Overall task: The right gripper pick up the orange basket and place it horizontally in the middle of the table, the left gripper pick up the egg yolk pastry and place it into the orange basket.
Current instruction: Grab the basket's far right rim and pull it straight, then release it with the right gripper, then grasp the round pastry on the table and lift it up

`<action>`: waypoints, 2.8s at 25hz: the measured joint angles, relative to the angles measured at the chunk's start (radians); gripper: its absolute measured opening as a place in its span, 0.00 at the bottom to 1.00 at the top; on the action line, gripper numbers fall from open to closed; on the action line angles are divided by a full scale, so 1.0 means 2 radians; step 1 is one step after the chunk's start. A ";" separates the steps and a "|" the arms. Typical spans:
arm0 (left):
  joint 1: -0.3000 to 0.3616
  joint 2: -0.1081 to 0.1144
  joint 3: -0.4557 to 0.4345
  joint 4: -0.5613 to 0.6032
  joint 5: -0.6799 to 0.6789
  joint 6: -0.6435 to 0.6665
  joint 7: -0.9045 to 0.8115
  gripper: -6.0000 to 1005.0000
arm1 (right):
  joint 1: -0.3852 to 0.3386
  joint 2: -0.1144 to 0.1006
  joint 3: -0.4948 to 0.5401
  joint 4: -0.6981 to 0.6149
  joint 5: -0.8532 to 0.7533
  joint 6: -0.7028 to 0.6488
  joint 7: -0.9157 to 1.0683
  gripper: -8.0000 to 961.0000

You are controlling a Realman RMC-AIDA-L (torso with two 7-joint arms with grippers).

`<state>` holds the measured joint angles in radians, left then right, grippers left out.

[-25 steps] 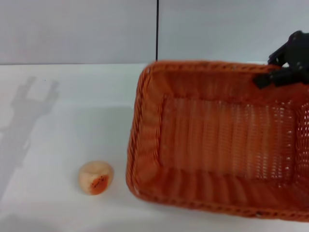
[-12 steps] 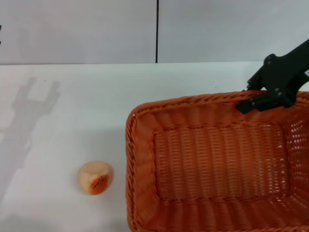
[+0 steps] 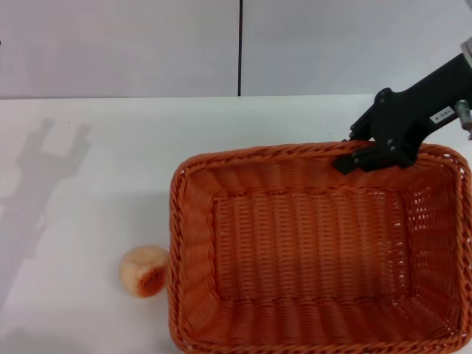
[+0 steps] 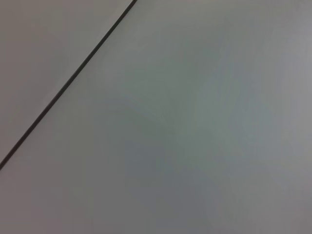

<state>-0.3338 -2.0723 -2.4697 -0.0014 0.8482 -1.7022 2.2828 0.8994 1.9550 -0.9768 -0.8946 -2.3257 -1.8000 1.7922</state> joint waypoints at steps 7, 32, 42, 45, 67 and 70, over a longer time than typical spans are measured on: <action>-0.004 0.001 0.000 0.000 0.000 0.001 0.000 0.83 | 0.004 0.006 0.000 0.008 0.000 0.032 0.002 0.23; 0.061 0.041 0.152 -0.182 0.007 -0.029 -0.045 0.83 | -0.251 0.041 0.220 0.095 0.468 0.138 -0.217 0.64; 0.067 0.089 0.157 -0.200 0.161 -0.057 -0.058 0.83 | -0.339 0.049 0.275 0.250 0.629 0.109 -0.319 0.64; 0.067 0.098 0.157 -0.201 0.220 -0.062 -0.061 0.83 | -0.345 0.052 0.300 0.251 0.631 0.097 -0.317 0.64; 0.092 0.068 0.155 -0.195 0.361 0.031 -0.064 0.83 | -0.319 0.053 0.347 0.271 0.632 0.071 -0.307 0.64; 0.093 0.061 0.155 -0.194 0.366 0.046 -0.064 0.83 | -0.317 0.051 0.347 0.278 0.632 0.072 -0.307 0.64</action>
<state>-0.1478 -1.9506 -2.1603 -0.3886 1.5793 -1.6102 2.1553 0.2656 2.0567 -0.2822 -0.3390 -1.0615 -1.6568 1.1781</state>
